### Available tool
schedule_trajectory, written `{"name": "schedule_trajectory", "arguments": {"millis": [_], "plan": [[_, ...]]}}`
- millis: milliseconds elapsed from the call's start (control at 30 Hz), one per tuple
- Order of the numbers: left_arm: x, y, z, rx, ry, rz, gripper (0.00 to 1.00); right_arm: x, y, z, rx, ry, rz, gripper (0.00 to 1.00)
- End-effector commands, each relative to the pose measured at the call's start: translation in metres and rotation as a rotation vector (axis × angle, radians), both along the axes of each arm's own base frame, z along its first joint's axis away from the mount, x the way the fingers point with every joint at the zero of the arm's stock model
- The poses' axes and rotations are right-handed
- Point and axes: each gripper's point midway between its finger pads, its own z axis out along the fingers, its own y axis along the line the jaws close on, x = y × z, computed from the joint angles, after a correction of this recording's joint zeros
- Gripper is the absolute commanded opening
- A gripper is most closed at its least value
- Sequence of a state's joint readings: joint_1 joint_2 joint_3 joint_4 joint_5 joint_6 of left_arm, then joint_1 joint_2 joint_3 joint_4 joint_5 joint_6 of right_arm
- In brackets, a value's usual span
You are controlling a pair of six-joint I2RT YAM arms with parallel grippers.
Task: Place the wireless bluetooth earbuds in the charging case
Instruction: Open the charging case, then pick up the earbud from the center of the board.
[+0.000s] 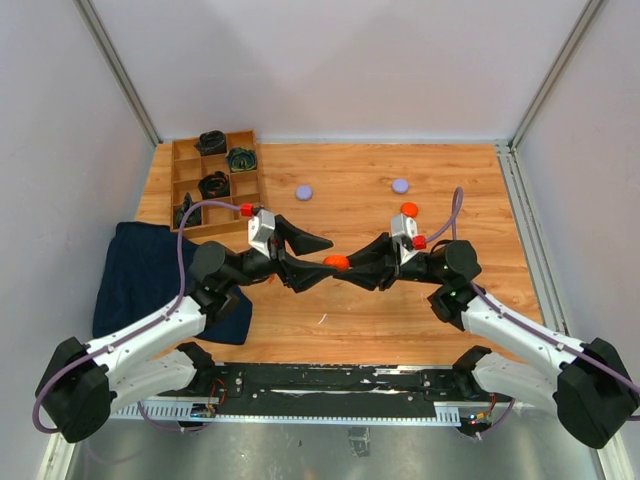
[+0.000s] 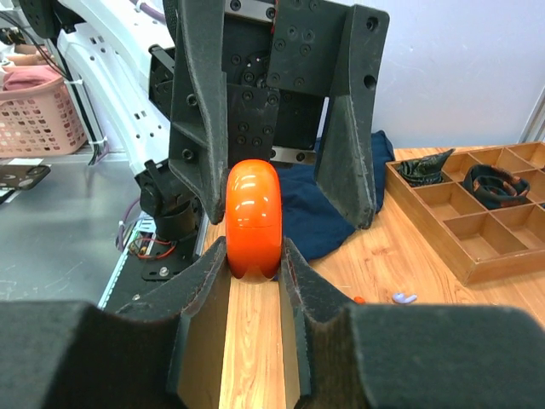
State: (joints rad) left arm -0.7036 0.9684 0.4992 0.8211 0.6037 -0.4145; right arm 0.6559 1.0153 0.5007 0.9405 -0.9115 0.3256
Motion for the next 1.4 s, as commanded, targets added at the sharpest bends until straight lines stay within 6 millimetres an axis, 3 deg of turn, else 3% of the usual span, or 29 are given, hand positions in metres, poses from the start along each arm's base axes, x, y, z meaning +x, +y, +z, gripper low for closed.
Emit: {"name": "schedule_trajectory", "arguments": {"millis": [0, 733, 933, 1033, 1133, 1367], "plan": [[0.003, -0.003, 0.01, 0.004, -0.023, 0.007, 0.67, -0.007, -0.001, 0.015, 0.073, -0.046, 0.003, 0.01], [0.023, -0.008, 0.027, 0.039, 0.068, 0.069, 0.67, -0.012, -0.005, 0.007, 0.092, -0.059, 0.005, 0.01], [0.027, -0.006, 0.03, 0.046, 0.089, 0.097, 0.7, -0.007, -0.006, 0.005, 0.09, -0.064, -0.023, 0.01], [0.034, -0.002, 0.032, 0.058, 0.126, 0.148, 0.76, -0.002, -0.009, 0.001, 0.075, -0.064, -0.05, 0.01], [0.047, 0.006, 0.025, 0.1, 0.189, 0.242, 0.87, 0.004, -0.013, -0.003, 0.064, -0.068, -0.077, 0.01], [0.065, 0.035, -0.014, 0.23, 0.313, 0.446, 0.99, 0.015, -0.018, -0.014, 0.032, -0.069, -0.126, 0.01]]}}
